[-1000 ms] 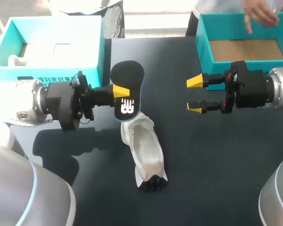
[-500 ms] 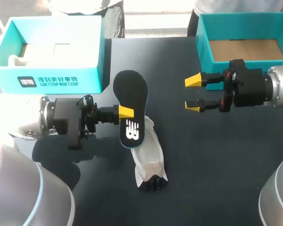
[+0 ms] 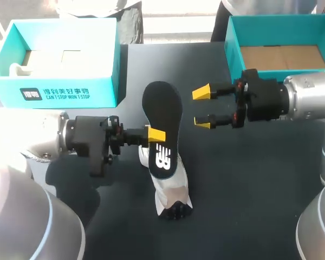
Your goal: Take the shoe out of the shoebox, open the shoe tongue, remove and reinsert the insole, then place the shoe into the shoebox
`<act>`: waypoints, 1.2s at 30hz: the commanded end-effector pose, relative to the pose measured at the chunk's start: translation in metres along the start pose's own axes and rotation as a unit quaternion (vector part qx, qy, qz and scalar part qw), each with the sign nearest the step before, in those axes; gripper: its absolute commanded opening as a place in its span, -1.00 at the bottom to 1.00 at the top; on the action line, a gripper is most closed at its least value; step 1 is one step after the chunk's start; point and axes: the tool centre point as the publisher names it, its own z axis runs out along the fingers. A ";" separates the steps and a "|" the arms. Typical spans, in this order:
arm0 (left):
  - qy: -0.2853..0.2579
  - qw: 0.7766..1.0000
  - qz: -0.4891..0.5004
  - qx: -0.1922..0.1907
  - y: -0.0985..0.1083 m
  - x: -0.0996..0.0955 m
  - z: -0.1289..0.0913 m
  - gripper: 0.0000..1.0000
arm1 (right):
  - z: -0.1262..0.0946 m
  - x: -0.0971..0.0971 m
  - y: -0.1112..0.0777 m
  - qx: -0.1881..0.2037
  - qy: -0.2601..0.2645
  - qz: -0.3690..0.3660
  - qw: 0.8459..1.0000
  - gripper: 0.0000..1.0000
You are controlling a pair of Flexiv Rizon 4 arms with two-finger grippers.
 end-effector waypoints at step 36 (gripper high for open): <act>0.031 0.998 -0.021 -0.048 0.025 0.025 -0.006 1.00 | 0.013 -0.015 0.009 0.001 0.010 0.008 1.000 -1.00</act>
